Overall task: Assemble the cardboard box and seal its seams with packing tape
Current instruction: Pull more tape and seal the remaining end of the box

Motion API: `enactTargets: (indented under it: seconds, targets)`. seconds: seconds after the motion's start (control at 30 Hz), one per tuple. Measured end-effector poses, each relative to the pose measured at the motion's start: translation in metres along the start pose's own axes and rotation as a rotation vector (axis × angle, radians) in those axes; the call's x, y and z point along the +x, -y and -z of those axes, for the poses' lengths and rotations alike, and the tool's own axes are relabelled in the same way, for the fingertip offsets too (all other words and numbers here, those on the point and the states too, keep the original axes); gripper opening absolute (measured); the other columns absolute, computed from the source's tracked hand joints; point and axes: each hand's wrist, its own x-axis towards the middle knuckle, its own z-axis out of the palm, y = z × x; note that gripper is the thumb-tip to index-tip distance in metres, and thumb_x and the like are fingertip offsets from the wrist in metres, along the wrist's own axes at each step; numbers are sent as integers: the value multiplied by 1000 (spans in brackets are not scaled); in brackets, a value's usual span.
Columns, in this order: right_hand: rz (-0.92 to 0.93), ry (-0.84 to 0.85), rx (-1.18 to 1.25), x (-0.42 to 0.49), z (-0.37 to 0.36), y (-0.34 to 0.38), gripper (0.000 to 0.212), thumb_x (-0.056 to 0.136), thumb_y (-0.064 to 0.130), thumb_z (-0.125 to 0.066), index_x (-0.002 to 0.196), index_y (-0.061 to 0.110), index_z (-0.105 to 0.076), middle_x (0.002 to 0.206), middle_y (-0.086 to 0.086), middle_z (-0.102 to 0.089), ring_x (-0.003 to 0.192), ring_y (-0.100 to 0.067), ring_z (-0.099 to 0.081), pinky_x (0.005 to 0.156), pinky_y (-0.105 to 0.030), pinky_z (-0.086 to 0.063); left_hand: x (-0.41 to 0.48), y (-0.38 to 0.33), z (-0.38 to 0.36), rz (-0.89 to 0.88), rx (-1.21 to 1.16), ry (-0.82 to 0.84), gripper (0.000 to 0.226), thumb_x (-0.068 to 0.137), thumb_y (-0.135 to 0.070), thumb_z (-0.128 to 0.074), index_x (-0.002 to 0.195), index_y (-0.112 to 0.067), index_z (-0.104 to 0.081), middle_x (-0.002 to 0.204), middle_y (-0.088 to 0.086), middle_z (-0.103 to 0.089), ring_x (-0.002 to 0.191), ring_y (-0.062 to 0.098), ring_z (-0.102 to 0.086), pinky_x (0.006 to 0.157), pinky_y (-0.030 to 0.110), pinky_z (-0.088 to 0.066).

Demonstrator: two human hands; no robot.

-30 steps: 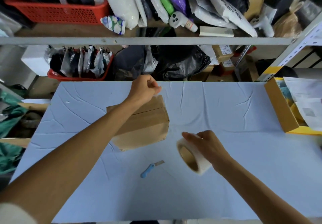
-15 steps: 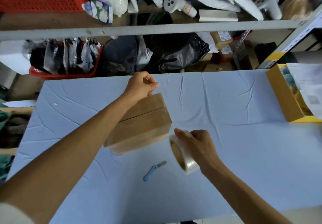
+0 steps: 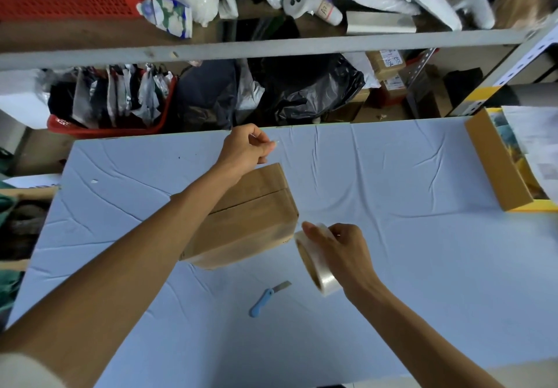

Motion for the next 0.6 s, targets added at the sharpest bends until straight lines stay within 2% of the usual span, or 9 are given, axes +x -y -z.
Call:
enactTargets:
  seconds: [0.13,0.27,0.33,0.43,0.47,0.53,0.57,0.6]
  targets:
    - [-3,0,-14,3,0,-3,48,76,52,-68,61,13,-45,56,-5,-38,50,-17,-36,50,-29,-28,-1,3,-3,-1,78,-3,15,84,-22,-71,88,-12,-61,76,-1,-62,69,13,-62,74,30,-57]
    - [-20,-1,-30,6,-1,-7,49,76,52,-69,60,12,-47,52,-1,-42,46,-15,-39,48,-27,-30,0,9,-5,19,183,44,21,80,-30,-75,87,-13,-64,80,-1,-65,77,14,-62,62,21,-46]
    - [-33,-3,-32,8,-3,-7,50,76,52,-69,58,12,-46,50,1,-42,45,-14,-39,48,-27,-30,1,10,-5,18,290,82,28,79,-38,-74,92,-14,-66,91,0,-63,86,16,-60,65,23,-43]
    - [-53,-8,-49,11,-5,-8,53,76,51,-70,53,15,-38,37,11,-35,39,-9,-34,46,-26,-28,-1,8,-1,-8,378,52,47,74,-40,-78,111,-17,-59,109,0,-50,94,15,-52,78,28,-46]
    - [-55,-6,-53,11,-6,-9,54,76,51,-70,52,16,-36,35,11,-32,37,-8,-31,45,-26,-27,-2,7,1,-54,360,21,47,73,-35,-80,110,-16,-59,107,1,-53,90,14,-54,80,30,-49]
    - [-60,-4,-55,11,-7,-10,54,76,50,-70,53,16,-36,38,10,-31,40,-10,-31,46,-26,-26,-7,5,1,-162,317,12,26,77,-25,-77,98,-14,-67,92,-1,-65,79,10,-61,81,33,-55]
    - [-65,-5,-53,11,-8,-10,52,76,50,-70,54,15,-37,41,9,-33,41,-11,-33,46,-27,-27,-10,3,1,-185,297,53,14,82,-25,-72,92,-15,-70,86,-4,-68,77,6,-62,81,33,-55]
    - [-71,-7,-53,11,-8,-10,51,76,49,-70,54,15,-39,43,8,-34,42,-12,-34,46,-26,-27,-13,1,-1,-192,297,111,13,86,-29,-67,88,-17,-72,84,-7,-70,78,3,-63,80,30,-55]
